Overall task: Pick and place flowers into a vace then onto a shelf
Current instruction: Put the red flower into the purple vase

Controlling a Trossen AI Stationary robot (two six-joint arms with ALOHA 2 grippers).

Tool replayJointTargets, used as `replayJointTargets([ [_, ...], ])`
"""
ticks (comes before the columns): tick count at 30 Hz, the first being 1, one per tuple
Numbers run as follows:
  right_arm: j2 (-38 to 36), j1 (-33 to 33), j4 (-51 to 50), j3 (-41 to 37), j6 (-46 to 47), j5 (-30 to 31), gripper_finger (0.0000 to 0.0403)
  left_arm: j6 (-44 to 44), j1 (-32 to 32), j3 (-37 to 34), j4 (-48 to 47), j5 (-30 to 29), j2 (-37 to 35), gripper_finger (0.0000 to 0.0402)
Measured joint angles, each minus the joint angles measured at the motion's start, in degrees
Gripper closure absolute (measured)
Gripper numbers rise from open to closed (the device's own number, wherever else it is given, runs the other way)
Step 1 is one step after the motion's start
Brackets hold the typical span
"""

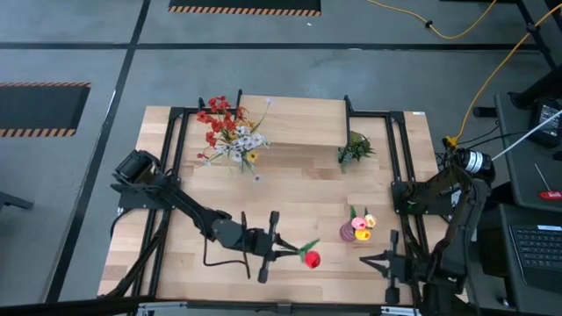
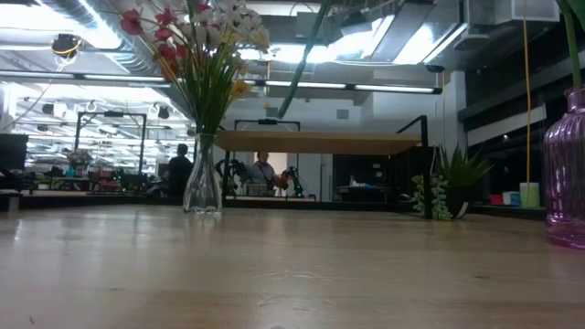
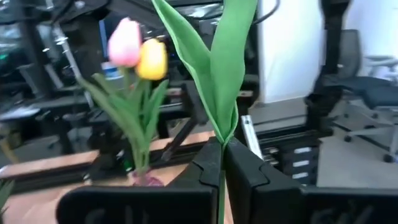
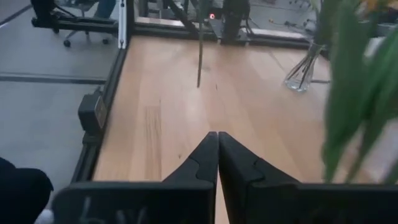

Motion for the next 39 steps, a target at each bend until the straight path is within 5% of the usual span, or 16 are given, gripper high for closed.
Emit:
replayJointTargets([
  [7, 2.14, -3.90, 15.65, 0.00, -16.18, -6.23, 0.0385, 3.00, -1.38, 0.06, 2.70, 2.94, 2.62, 0.0398],
  [20, 6.51, -10.03, 39.64, 0.00, -41.09, -6.51, 0.0381, 10.51, -1.82, 6.50, 5.00, 6.96, 7.65, 0.0398],
  [39, 8.61, -17.64, 57.98, 0.00, -53.85, -11.72, 0.0247, 16.65, -1.19, 12.64, 5.83, 14.68, 11.65, 0.0398],
])
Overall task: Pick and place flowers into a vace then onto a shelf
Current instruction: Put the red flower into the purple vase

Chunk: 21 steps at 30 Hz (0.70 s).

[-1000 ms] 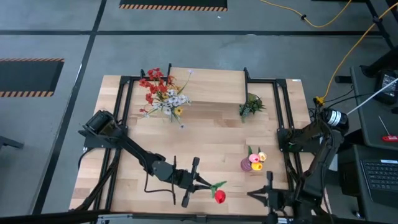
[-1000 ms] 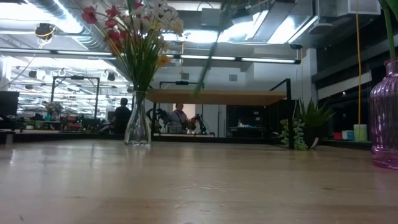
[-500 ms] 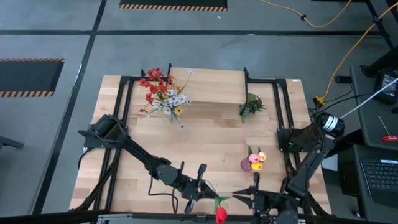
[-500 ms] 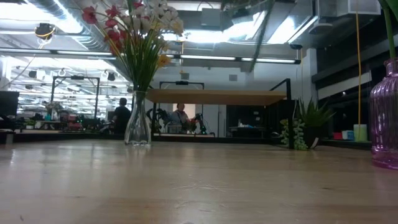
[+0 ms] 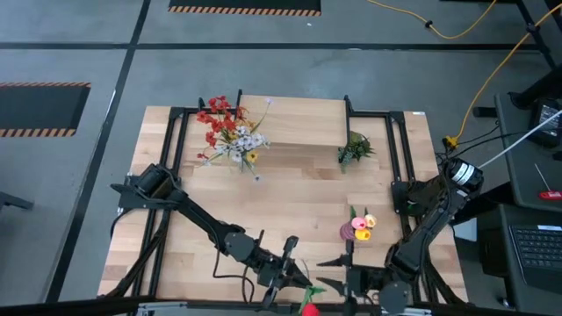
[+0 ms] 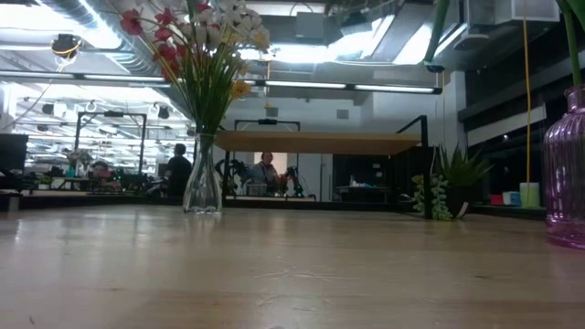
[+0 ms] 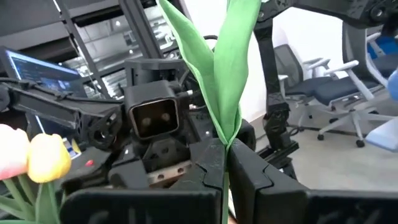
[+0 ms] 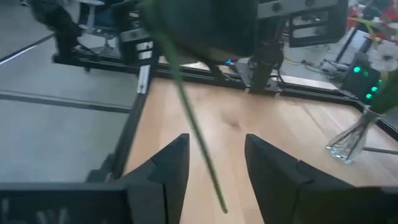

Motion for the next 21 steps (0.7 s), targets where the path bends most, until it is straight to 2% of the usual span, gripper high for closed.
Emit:
replayJointTargets([
  [2, 0.00, -0.99, 0.21, 0.00, 0.00, -1.00, 0.0244, 0.34, 0.21, 0.02, -0.10, -0.10, 0.00, 0.0398],
  [8, 0.00, -3.25, 0.38, 0.00, -0.18, -9.16, 0.0248, 0.04, 1.49, 0.00, -0.13, -0.19, 0.00, 0.0398],
  [21, 0.00, -3.57, 0.74, 0.00, -4.67, -9.84, 0.0250, -1.16, 2.09, -0.02, 1.32, 2.33, -0.02, 0.0398],
])
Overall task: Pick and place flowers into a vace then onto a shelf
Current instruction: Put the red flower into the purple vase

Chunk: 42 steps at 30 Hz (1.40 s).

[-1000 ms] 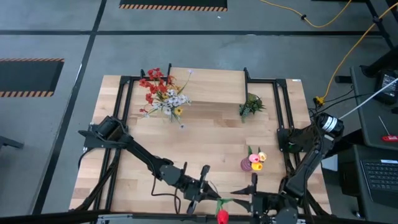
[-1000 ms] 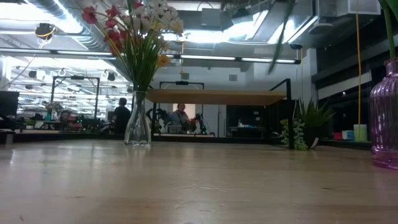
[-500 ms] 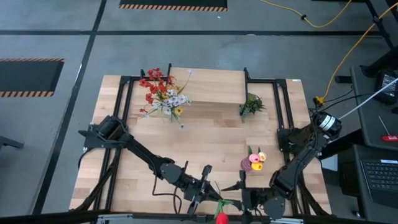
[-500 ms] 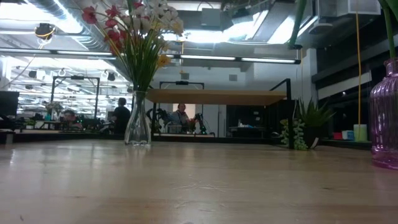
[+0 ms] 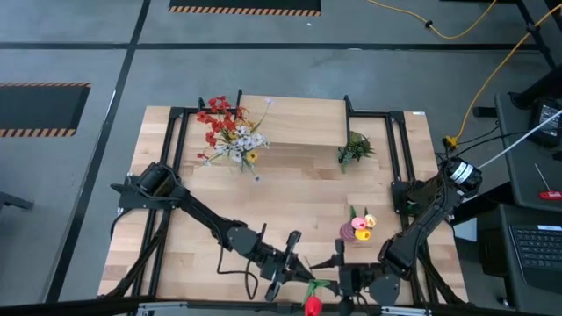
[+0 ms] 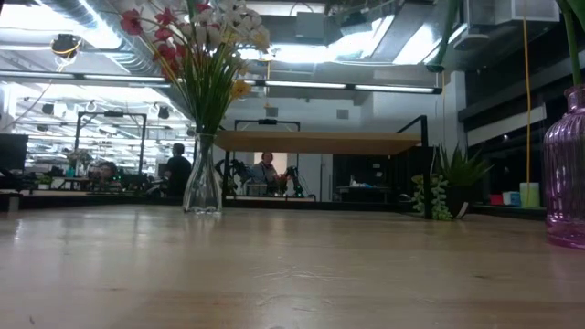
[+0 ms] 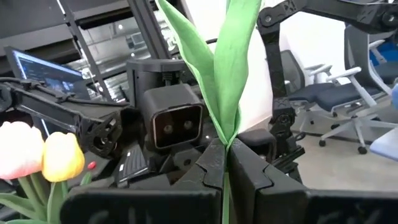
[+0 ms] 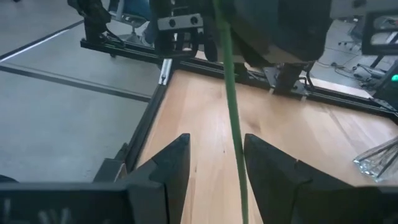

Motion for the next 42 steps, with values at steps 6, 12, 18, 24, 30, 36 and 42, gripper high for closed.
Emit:
replayJointTargets([
  [6, 0.00, -0.04, 1.22, 0.00, -1.72, -0.02, 0.0250, -0.01, 0.14, 0.00, -0.13, -0.45, 0.00, 0.0398],
  [12, 0.00, -0.09, 1.89, 0.00, -2.79, -0.64, 0.0251, 0.07, 0.58, 0.00, -0.15, -0.61, 0.00, 0.0398],
  [18, 0.00, -0.13, 2.02, 0.00, -2.92, -1.27, 0.0282, 0.37, 1.54, 0.00, -0.55, 0.19, 0.00, 0.0398],
  [24, 0.00, -0.13, 1.90, 0.00, -2.98, -1.29, 0.0345, -0.70, 1.68, -0.02, -1.15, 2.32, -0.04, 0.0398],
  [30, 0.00, -0.09, 1.93, 0.00, -2.94, -1.71, 0.0394, -4.50, 1.21, -0.02, -1.51, 4.27, -0.04, 0.0396],
  [36, -0.06, -0.02, 2.19, 0.00, -2.85, -1.88, 0.0399, -5.30, -0.69, -0.07, -2.98, -2.49, -0.09, 0.0355],
  [42, -0.67, 0.06, 2.06, 0.00, -2.96, -1.67, 0.0401, -5.11, -3.47, -0.15, -5.66, -10.93, -0.93, 0.0291],
])
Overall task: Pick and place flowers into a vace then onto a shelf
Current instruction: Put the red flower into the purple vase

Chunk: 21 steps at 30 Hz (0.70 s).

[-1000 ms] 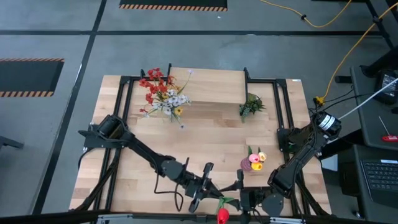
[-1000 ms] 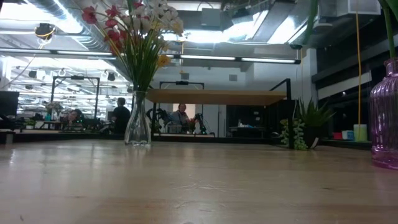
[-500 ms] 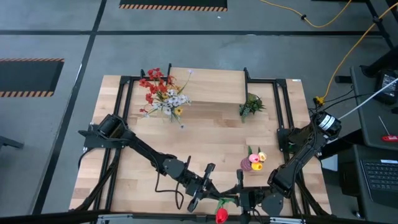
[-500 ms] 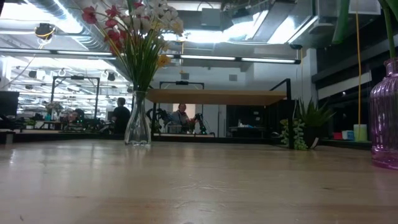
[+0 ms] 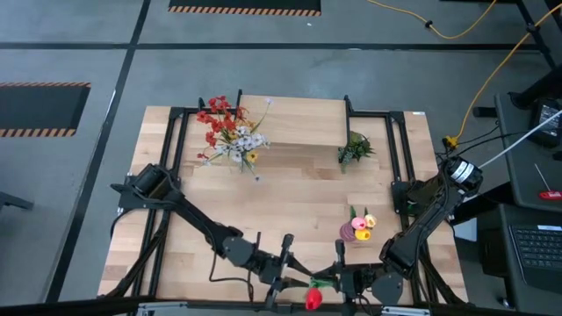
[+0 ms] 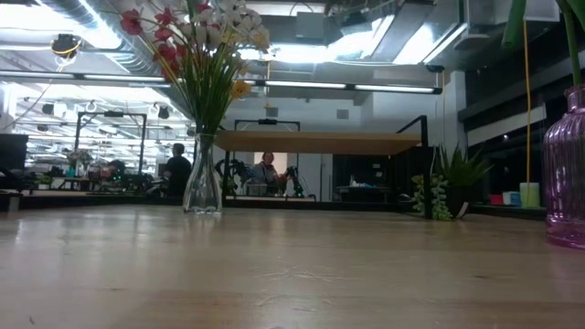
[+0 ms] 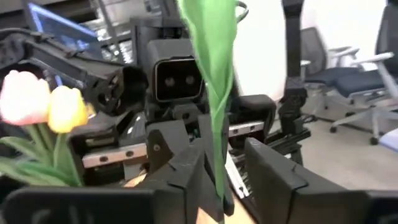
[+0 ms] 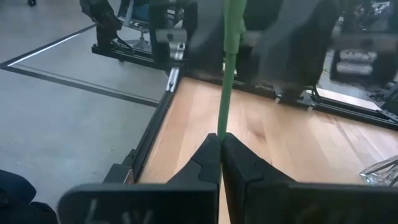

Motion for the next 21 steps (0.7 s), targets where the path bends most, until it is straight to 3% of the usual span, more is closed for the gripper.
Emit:
replayJointTargets([
  [5, -0.01, 0.18, -0.74, 0.00, 0.11, 0.17, 0.0401, 0.18, -2.21, 0.02, -3.57, -5.95, -1.75, 0.0260],
  [10, -1.08, 1.33, -1.71, 0.00, 1.31, 1.26, 0.0402, -0.39, -3.37, 0.02, -14.12, -13.35, -3.44, 0.0266],
  [14, -2.21, 3.97, -4.12, 0.00, 3.28, 6.17, 0.0402, -0.41, -3.39, 0.02, -16.61, -14.61, -4.32, 0.0297],
  [21, -4.58, 9.86, -12.75, 0.00, 12.74, 13.85, 0.0403, -1.52, -2.37, 0.04, -19.23, -13.96, -4.45, 0.0388],
])
